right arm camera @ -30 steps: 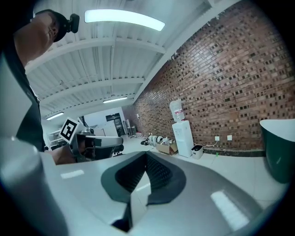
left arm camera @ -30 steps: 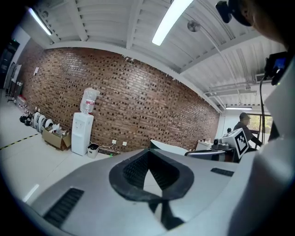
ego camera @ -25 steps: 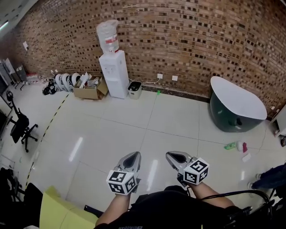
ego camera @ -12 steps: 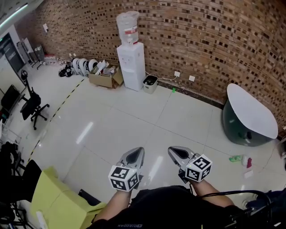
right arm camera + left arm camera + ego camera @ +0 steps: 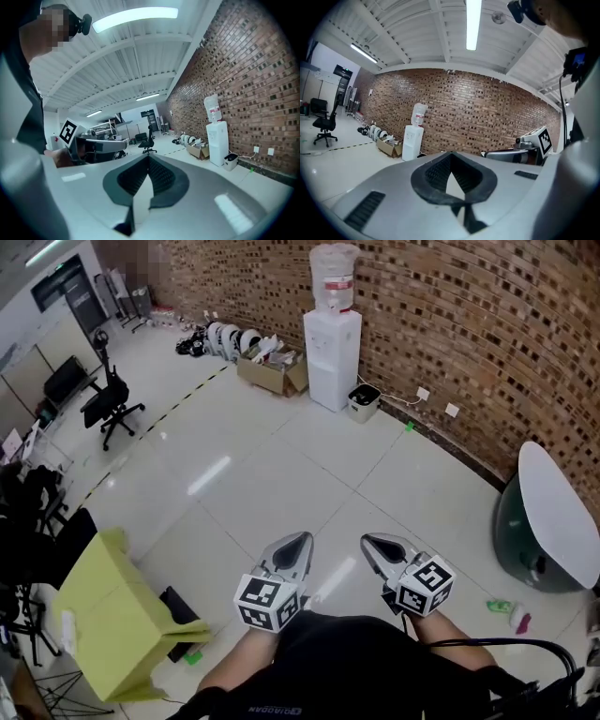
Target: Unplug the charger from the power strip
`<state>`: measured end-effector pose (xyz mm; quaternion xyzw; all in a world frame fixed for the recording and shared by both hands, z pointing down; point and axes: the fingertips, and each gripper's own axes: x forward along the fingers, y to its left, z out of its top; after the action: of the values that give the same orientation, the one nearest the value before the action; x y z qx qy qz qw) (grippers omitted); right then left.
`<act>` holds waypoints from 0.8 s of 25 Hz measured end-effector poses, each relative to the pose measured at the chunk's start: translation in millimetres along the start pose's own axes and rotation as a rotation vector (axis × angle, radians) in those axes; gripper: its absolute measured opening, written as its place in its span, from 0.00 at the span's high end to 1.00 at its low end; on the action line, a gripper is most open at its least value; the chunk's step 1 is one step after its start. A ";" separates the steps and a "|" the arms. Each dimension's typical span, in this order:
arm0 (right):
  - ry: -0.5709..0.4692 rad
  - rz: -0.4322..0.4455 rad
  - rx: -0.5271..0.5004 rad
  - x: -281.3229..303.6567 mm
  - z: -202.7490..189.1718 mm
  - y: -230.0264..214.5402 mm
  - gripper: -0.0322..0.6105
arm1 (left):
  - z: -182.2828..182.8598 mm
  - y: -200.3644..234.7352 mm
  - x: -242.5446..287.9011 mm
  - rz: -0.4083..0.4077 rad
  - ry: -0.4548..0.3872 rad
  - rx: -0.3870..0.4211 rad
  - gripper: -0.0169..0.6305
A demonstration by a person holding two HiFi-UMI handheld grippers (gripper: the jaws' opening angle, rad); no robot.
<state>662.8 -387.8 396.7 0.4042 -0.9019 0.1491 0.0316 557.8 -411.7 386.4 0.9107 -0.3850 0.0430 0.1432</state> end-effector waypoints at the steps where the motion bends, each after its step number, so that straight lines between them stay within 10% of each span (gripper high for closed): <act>1: 0.003 0.018 0.003 3.1 -0.6 0.6 0.95 | -2.0 0.6 -3.7 0.019 0.002 -0.001 0.97; 20: 0.037 0.291 -0.038 36.6 -7.5 74.2 0.95 | -7.0 15.4 -104.1 0.328 -0.059 -0.026 0.97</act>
<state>583.0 -365.3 392.4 0.2659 -0.9528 0.1425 0.0337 474.3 -348.2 376.9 0.8345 -0.5331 0.0342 0.1346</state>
